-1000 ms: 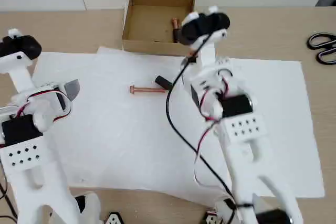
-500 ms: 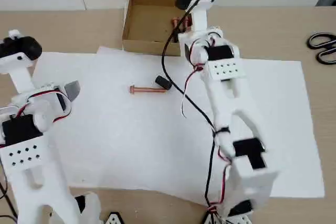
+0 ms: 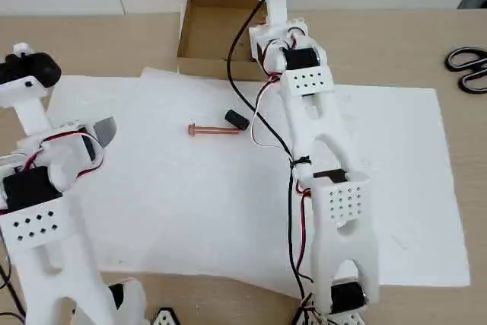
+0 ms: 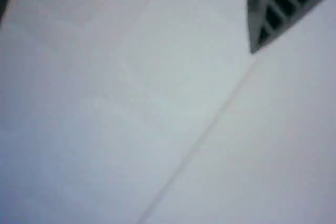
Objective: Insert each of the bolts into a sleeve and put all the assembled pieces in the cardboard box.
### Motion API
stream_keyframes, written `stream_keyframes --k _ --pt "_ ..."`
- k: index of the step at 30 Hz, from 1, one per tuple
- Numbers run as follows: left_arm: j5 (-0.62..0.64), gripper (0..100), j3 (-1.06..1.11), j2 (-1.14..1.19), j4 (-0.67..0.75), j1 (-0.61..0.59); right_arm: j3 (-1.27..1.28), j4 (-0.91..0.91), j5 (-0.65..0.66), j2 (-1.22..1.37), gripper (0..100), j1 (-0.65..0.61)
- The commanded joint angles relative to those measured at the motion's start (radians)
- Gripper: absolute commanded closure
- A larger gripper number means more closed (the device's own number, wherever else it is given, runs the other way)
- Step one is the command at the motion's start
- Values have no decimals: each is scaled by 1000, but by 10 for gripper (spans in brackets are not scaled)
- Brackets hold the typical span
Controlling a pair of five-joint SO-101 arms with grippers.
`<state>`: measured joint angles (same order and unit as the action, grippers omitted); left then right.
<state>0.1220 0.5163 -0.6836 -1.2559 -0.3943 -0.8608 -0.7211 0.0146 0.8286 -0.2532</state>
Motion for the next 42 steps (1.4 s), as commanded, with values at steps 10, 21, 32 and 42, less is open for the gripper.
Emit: stream_keyframes --k 10,21,32,42 --pt "-5 709 13 -2 -2 -2 -292 10 0 173 995 -5" --pt "-5 709 13 -2 -3 0 -437 91 3 343 991 -28" --pt "-5 709 15 -2 -3 0 -453 87 3 377 775 -36" --pt "-5 709 15 0 -5 0 -503 90 6 371 717 -38"
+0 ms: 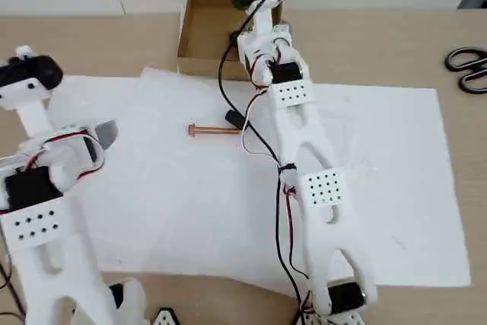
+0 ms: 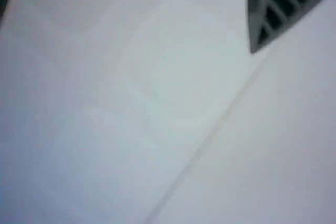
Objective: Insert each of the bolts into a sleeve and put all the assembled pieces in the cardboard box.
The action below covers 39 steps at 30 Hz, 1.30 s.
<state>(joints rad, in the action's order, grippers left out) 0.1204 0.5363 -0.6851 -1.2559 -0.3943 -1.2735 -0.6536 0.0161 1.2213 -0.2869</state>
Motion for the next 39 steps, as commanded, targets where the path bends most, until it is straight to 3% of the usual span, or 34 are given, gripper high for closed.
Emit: stream_keyframes --k 1,5,8,14,22,31,39 --pt "-3 709 -5 2 -5 0 -117 19 5 -21 717 -4" --pt "-3 709 -5 3 -5 0 -212 7 5 -22 717 -7" --pt "-3 709 -5 3 -5 2 -308 -101 6 -22 717 -16" --pt "-3 709 -5 3 -6 2 -410 -450 6 -51 717 -25" --pt "-2 709 -5 3 -6 3 -408 -1046 6 -298 717 -79" --pt "3 709 -4 3 -17 3 -393 -1079 6 -312 717 -114" --pt "0 709 -4 3 -28 3 -183 -1087 6 -455 718 -65"
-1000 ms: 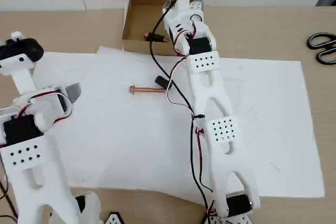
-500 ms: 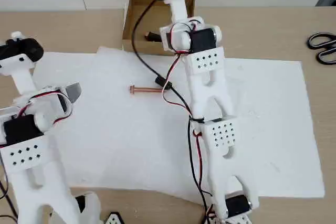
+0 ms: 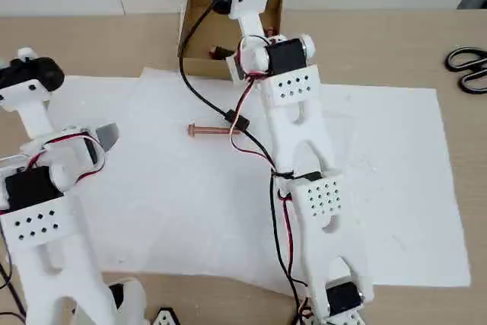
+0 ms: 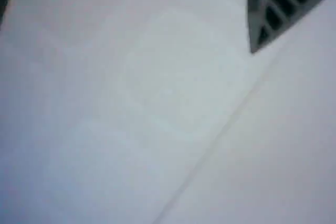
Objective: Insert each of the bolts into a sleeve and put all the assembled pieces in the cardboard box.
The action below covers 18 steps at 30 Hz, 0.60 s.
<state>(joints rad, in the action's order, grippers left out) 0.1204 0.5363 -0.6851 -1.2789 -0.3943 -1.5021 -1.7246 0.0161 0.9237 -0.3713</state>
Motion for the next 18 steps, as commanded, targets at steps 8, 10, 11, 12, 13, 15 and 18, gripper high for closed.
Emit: stream_keyframes --k 8,10,11,12,13,15,18 --pt "0 709 -4 3 -5 3 537 -13 25 -625 718 19" --pt "2 709 -4 3 -5 3 720 -12 86 -723 718 15" --pt "2 709 -4 3 -5 3 810 -7 117 -757 718 5" --pt "3 709 -4 3 -5 3 893 -5 149 -779 718 -2" --pt "3 709 -4 3 -5 3 964 -4 183 -788 718 -10" --pt "3 709 -4 3 -5 3 1040 2 255 -780 718 -33" --pt "5 709 -4 3 -2 3 1062 33 241 -727 718 -33"
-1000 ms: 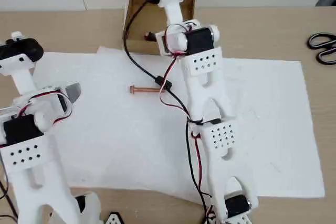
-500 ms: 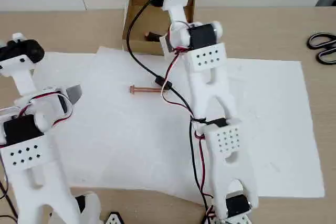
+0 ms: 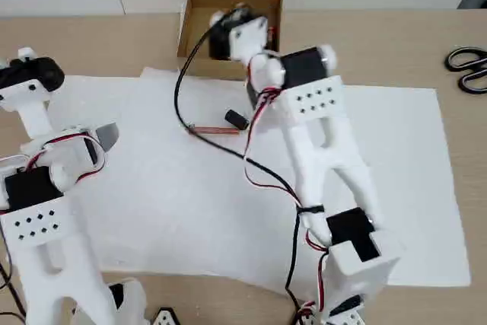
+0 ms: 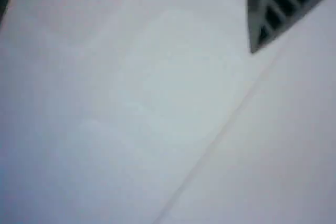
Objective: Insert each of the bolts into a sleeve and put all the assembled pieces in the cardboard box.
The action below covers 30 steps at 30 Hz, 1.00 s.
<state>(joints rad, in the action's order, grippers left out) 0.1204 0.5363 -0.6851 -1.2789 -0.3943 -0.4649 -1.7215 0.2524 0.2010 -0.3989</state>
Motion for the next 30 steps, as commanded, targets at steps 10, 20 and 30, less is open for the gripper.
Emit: stream_keyframes --k 10,20,30 --pt "48 709 21 -6 41 2 -8 243 -38 275 718 -7" --pt "126 709 104 -6 72 -5 -37 378 -5 289 718 -45" --pt "203 709 173 -6 181 -87 -152 398 -3 414 719 -42"
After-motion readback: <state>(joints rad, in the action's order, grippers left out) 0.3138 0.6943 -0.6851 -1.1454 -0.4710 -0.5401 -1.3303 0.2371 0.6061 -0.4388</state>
